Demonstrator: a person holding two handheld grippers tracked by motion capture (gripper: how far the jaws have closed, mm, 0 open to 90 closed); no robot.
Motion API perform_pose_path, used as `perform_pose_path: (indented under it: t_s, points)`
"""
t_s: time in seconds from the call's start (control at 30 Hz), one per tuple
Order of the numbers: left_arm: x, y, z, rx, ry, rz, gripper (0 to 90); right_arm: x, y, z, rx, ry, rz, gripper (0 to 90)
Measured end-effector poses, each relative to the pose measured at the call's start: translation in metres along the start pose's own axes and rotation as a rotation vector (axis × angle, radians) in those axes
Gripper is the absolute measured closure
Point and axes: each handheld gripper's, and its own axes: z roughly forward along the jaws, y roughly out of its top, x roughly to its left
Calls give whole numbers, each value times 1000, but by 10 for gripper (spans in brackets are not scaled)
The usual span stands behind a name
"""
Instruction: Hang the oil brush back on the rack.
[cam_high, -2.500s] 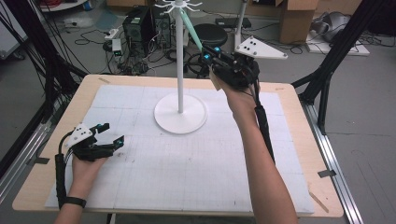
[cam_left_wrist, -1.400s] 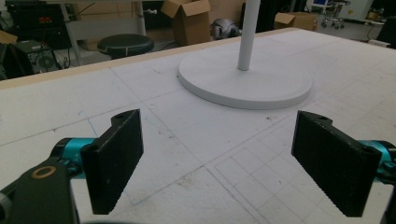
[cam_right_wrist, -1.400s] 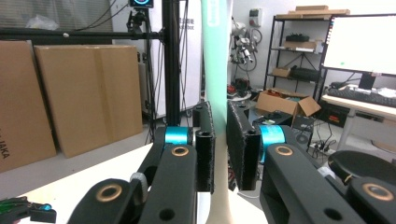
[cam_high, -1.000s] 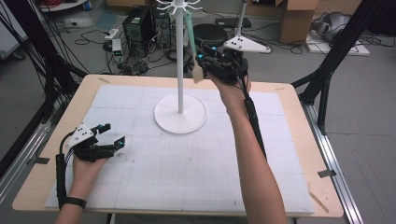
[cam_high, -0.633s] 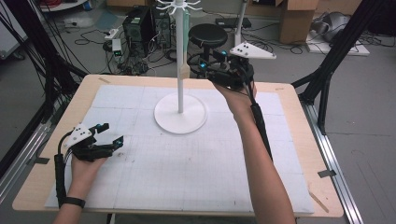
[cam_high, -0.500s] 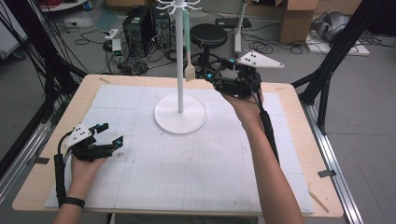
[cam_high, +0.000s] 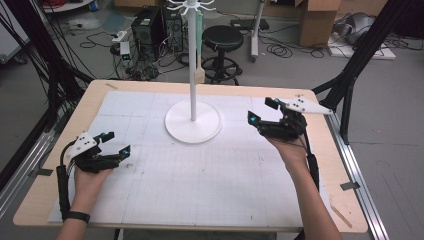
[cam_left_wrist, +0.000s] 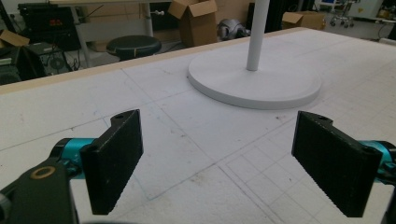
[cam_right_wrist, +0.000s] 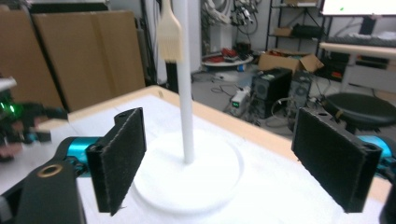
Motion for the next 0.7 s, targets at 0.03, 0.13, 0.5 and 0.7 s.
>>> perform_pose_path:
  t_s: [0.03, 0.13, 0.5, 0.7]
  points:
    - [0, 0, 0, 0, -1, 1, 170, 0, 0, 0, 0, 0, 0, 161]
    - [0, 0, 0, 0, 2, 4, 170, -6, -18, -12, 3, -13, 37, 148]
    - [2, 0, 1, 1, 19, 15, 171, -14, -83, -52, 56, -68, 101, 141]
    - [3, 0, -1, -10, 28, 11, 170, -18, -108, -68, 70, -127, 104, 141]
